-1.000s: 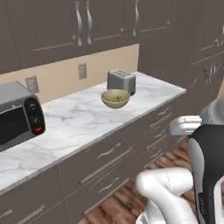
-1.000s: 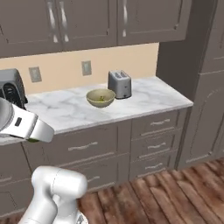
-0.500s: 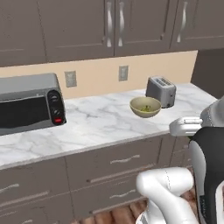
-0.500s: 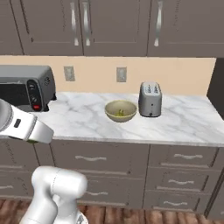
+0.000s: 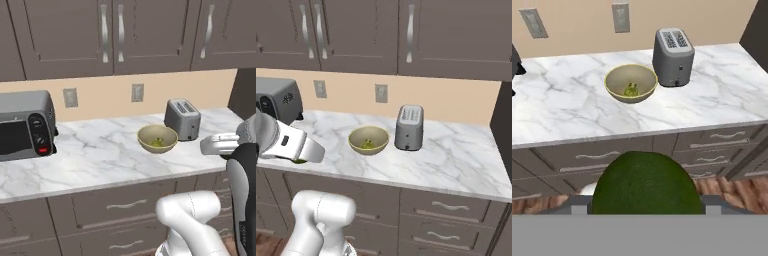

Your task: Take the broccoli, lime, and pear from the freezer and place them in the bowl on the counter.

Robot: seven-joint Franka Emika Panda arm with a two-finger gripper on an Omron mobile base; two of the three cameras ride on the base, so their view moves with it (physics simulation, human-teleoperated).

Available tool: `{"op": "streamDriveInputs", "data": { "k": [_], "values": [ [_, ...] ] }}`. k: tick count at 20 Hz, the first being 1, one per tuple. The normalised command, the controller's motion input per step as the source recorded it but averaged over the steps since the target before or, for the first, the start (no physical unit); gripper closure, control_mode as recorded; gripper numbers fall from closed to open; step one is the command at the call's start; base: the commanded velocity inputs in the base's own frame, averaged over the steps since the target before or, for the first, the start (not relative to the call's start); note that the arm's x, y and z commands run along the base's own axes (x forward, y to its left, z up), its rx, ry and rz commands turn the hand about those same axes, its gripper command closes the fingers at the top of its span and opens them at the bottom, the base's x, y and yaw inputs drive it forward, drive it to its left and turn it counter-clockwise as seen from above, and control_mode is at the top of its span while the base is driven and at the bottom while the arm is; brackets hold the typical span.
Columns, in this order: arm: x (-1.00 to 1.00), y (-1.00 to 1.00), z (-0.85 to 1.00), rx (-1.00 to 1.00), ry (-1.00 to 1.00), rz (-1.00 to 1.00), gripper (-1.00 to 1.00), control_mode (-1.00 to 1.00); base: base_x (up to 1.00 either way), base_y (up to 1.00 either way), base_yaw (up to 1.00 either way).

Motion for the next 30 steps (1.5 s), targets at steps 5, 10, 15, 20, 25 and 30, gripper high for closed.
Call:
{"op": "streamDriveInputs", "data": {
  "k": [5, 10, 15, 20, 25, 30],
  "values": [
    [0.00, 0.00, 0.00, 0.00, 0.00, 0.00, 1.00, 1.00, 0.68, 0.16, 0.01],
    [0.00, 0.00, 0.00, 0.00, 0.00, 0.00, 1.00, 1.00, 0.49, 0.00, 0.04],
    [0.32, 0.00, -0.16, 0.01, 0.03, 0.03, 1.00, -1.00, 0.27, 0.00, 0.04],
    [0.99, 0.00, -0.71, 0.02, 0.18, 0.08, 1.00, -1.00, 0.00, 0.00, 0.00],
    [0.94, 0.01, -0.82, 0.00, 0.13, 0.07, 1.00, -1.00, 0.00, 0.00, 0.00],
    [0.56, 0.00, -0.54, 0.00, 0.05, 0.06, 1.00, -1.00, 0.00, 0.00, 0.00]
  ]
}}
